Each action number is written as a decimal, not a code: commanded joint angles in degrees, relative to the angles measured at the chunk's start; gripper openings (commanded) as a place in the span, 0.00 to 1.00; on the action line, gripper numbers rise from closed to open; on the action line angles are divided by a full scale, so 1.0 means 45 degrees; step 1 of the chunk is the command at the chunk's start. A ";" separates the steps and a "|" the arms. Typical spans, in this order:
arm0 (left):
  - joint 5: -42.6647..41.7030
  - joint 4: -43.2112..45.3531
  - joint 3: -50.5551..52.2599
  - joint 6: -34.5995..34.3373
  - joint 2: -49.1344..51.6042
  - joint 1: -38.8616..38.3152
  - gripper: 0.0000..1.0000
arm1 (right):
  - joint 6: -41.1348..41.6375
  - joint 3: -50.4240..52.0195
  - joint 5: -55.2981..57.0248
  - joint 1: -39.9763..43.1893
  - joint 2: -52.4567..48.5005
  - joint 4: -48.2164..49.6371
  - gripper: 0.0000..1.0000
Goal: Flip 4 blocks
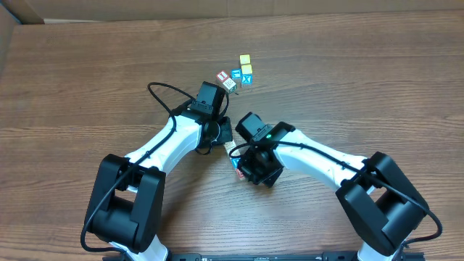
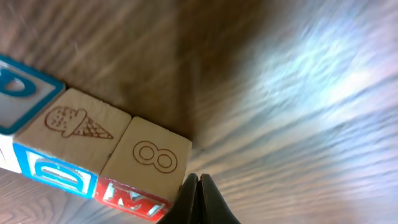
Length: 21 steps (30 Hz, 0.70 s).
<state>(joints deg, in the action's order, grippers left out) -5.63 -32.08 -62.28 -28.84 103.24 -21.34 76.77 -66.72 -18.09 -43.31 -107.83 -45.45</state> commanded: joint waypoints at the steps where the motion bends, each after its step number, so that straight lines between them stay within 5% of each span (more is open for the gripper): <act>1: -0.1292 -0.0228 0.0068 -0.0170 0.0359 -0.0350 0.04 | 0.1127 -0.0160 0.0010 -0.0209 0.0316 0.0583 0.04; 15: -0.1277 -0.0253 -0.0024 0.0806 0.0670 -0.0214 0.04 | 0.2555 -0.0160 0.1059 -0.0792 0.0316 0.0262 0.04; 21: -0.1277 -0.0729 -0.1093 0.0792 0.0627 0.0583 0.04 | 0.0374 -0.0350 0.2030 -0.0665 0.0321 0.0063 0.04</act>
<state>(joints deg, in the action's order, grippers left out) -10.92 -34.92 -63.46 -26.61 105.58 -20.69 83.77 -66.76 -12.58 -46.61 -107.83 -45.08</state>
